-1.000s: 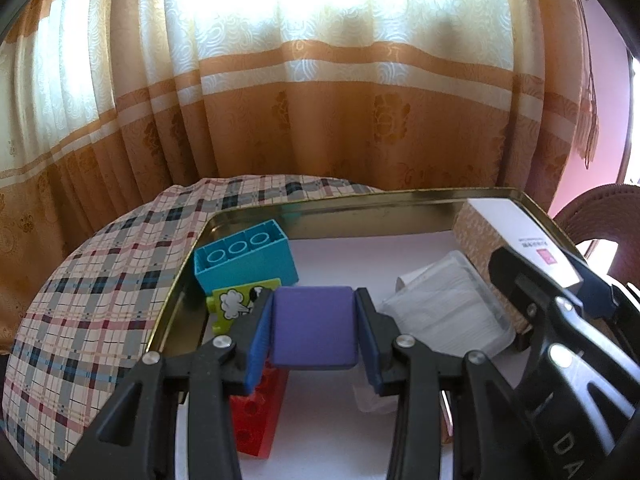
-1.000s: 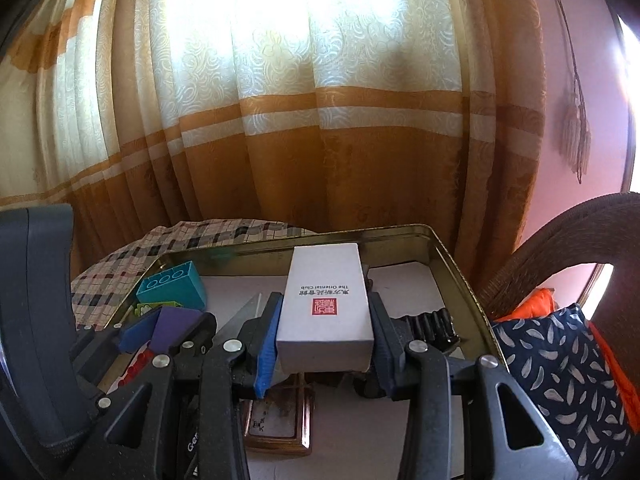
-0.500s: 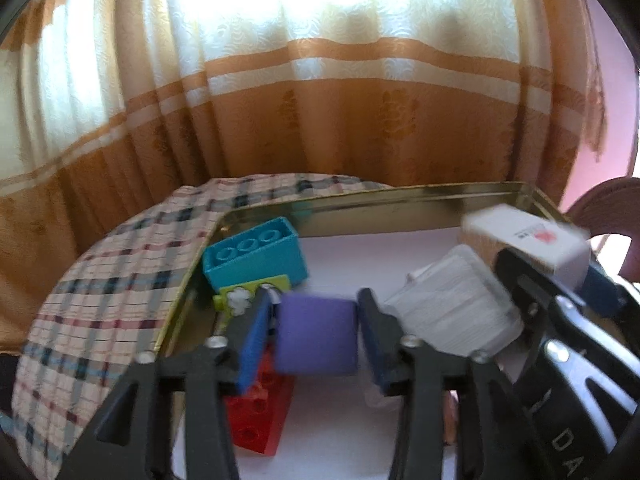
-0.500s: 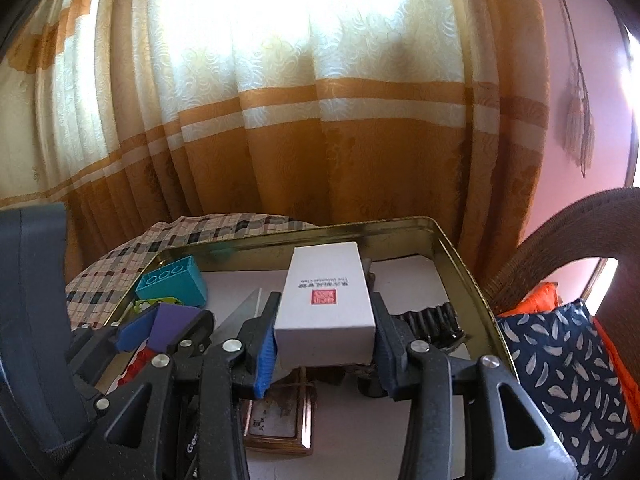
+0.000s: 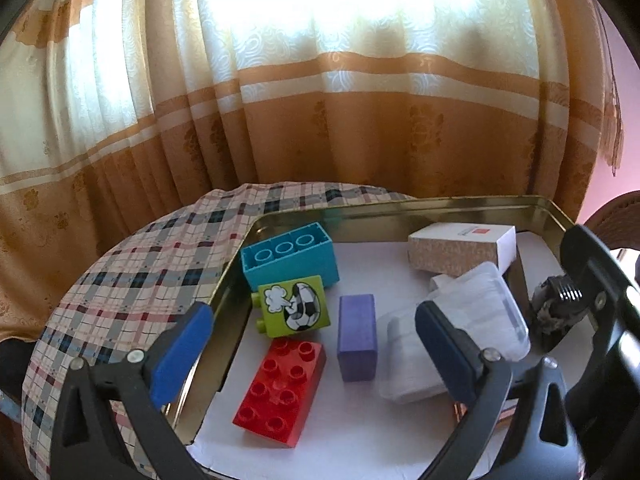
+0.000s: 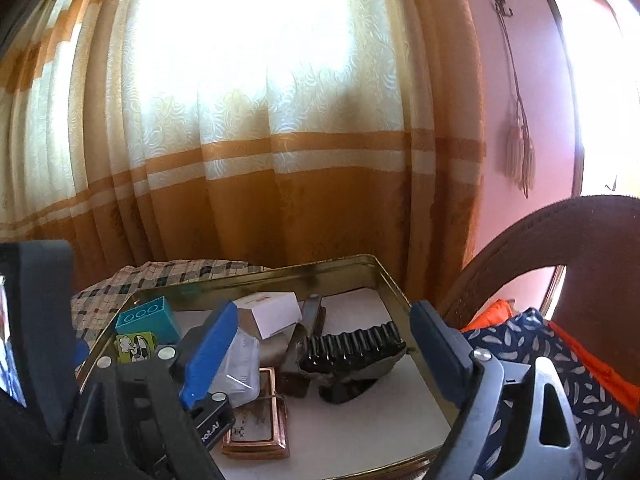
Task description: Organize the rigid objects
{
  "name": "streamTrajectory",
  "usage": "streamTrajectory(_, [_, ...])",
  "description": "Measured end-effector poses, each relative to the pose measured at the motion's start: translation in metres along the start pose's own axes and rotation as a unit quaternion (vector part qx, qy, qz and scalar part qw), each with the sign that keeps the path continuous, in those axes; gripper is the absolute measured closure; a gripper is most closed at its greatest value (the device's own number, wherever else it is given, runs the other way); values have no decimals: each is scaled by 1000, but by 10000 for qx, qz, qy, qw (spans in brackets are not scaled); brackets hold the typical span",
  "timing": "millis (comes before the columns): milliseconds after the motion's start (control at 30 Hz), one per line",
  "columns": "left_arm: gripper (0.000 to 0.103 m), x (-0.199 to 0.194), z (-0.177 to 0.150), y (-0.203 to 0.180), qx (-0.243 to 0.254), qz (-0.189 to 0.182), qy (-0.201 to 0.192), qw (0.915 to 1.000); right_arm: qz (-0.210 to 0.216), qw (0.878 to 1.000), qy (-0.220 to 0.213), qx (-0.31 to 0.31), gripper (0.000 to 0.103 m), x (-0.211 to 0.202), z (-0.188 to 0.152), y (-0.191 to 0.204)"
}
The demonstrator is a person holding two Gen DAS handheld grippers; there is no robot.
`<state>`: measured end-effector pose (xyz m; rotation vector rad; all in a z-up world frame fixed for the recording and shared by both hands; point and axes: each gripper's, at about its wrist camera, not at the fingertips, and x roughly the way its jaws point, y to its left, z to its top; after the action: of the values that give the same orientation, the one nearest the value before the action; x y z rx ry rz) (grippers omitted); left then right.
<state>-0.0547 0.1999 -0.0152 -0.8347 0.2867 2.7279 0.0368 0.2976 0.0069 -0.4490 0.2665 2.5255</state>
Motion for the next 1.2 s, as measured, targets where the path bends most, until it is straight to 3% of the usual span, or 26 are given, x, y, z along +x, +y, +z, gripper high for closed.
streamTrajectory(300, [0, -10, -1, -7, 188, -39, -214, 9996, -34, 9983, 33, 578, 13, 2, -1, -20])
streamTrajectory(700, [0, -20, -4, -7, 182, -226, -372, 9989, -72, 9995, -40, 289, 13, -1, 0, -9])
streamTrajectory(1067, [0, -14, -12, 30, -687, -345, -17, 9970, -100, 9996, -109, 245, 13, -4, 1, -9])
streamTrajectory(1200, [0, -17, -19, 44, -938, -205, -29, 9954, -89, 9995, -159, 270, 13, -6, 1, -10])
